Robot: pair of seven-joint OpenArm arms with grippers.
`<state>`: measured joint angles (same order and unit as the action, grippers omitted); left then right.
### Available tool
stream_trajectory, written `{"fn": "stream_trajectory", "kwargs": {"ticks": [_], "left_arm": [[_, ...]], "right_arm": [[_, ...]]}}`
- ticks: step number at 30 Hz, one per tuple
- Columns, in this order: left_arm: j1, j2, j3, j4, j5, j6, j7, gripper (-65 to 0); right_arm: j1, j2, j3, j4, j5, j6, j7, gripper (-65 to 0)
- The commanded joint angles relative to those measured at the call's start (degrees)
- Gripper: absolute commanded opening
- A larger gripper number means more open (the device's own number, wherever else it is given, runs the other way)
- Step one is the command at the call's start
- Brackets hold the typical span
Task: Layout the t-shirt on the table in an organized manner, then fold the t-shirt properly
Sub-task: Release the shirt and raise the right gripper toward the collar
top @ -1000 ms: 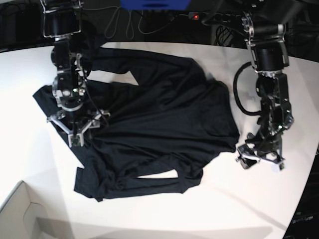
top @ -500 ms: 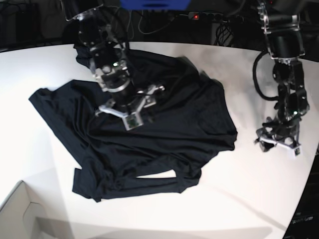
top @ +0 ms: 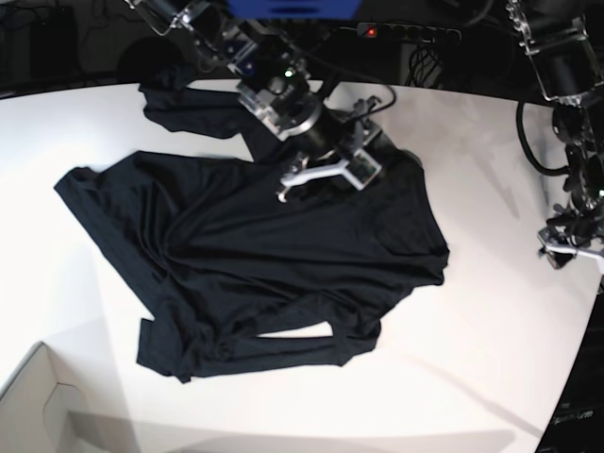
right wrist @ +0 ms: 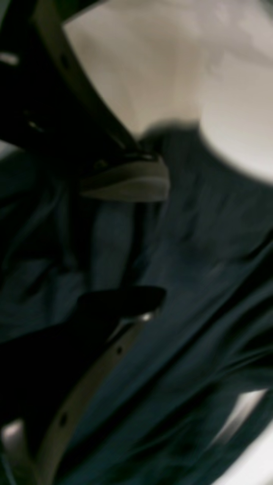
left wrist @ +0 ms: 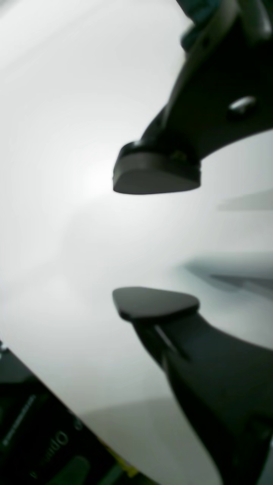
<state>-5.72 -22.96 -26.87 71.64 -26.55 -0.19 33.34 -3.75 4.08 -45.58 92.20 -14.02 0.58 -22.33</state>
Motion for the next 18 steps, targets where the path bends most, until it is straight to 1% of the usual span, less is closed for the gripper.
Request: {"fn": "stream_trajectory", "kwargs": {"ticks": [1,7,9,14,18], "left_arm": [[-0.9,-1.1,0.1,1.0,0.0,-0.1,-1.1,-27.8],[-0.8,-0.5,0.1,0.4,0.0,-0.1,-1.1,-27.9],[-0.8,0.3,0.1,0.4,0.0,-0.1,-1.1,-27.9],[-0.7,0.9,0.2,0.3,0.0,-0.1,-1.1,-27.9],[-0.6,1.0,0.2,0.2,0.0,-0.1,-1.1,-27.9]], "right_arm": [[0.5,-0.4,-0.4,0.1,-1.3,-0.2,1.5,-29.1],[3.3,-0.3,-4.1,-4.7,-1.8,-0.2,1.6,-29.1],[3.6,-0.2,-5.3,-5.0,-1.8,-0.2,1.6,-29.1],[4.3,-0.4,-6.1,-6.4,-1.8,-0.2,1.6,-29.1],[5.4,-0.4,-9.2,-6.9,-1.9,-0.2,1.6,-29.1]]}}
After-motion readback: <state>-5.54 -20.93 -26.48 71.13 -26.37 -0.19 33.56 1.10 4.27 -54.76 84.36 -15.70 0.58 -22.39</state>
